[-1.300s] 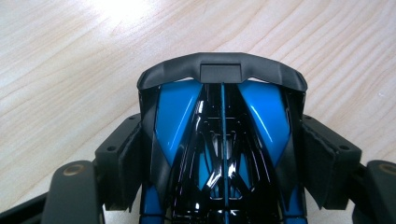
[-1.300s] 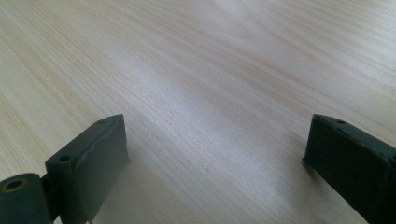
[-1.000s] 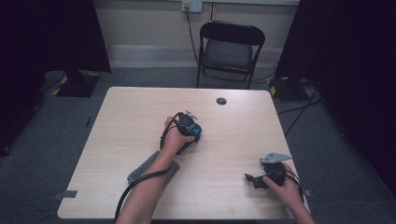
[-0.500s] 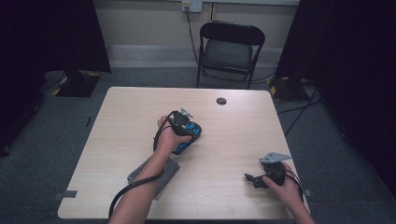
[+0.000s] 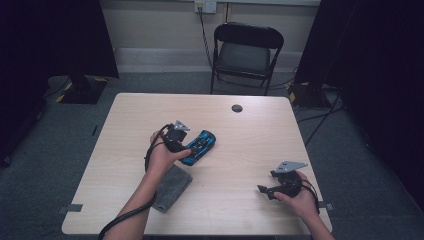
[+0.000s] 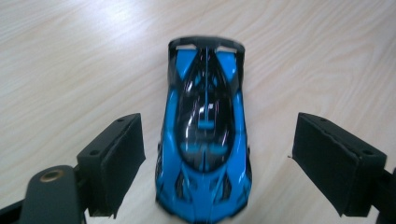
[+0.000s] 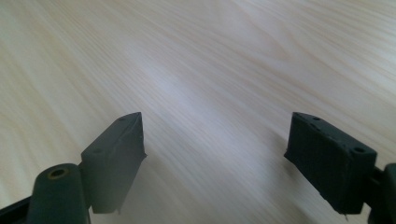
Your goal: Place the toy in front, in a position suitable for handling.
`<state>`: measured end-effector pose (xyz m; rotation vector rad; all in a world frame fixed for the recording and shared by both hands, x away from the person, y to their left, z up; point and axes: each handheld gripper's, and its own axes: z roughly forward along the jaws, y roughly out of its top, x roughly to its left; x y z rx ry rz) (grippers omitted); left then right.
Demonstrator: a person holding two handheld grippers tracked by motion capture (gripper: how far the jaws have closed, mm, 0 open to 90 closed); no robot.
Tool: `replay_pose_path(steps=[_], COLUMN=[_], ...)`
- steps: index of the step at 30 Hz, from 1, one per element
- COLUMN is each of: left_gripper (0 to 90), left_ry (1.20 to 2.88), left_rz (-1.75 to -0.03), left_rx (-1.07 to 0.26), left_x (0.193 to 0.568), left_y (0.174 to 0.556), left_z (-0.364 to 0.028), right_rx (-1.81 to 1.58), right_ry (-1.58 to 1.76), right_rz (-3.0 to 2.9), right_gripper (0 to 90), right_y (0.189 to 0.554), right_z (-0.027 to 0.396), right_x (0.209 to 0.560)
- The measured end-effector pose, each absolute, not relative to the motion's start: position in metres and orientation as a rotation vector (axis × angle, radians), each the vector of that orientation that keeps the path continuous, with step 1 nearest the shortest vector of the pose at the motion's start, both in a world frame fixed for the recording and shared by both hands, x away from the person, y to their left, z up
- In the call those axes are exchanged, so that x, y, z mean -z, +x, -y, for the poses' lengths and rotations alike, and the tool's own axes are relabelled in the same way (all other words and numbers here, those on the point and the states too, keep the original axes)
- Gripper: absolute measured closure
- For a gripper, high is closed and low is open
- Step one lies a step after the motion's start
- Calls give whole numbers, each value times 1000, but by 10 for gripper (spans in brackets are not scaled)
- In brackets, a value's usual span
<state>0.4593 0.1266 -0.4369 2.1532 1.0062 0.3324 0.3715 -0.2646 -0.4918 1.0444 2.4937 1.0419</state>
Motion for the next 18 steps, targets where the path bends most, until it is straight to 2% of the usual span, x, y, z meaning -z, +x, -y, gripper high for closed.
replay_pose_path(steps=[6,11,13,18], left_gripper=[166,166,166,173], left_ry=[2131,2096,2098,2077], left_rz=[-1026,-1019,-1034,-1042], left_rx=[-342,-354,-351,-382], left_x=[435,433,434,434], left_y=[441,428,424,418], left_z=[-146,-158,-162,-174], right_rx=[-1091,-1144,-1176,-1229], right_ry=[895,794,740,686], right_rz=[-2557,-2608,-2636,-2669], right_gripper=[281,301,361,402], right_y=[371,376,378,379], right_z=[225,183,167,129], right_x=[478,468,465,459])
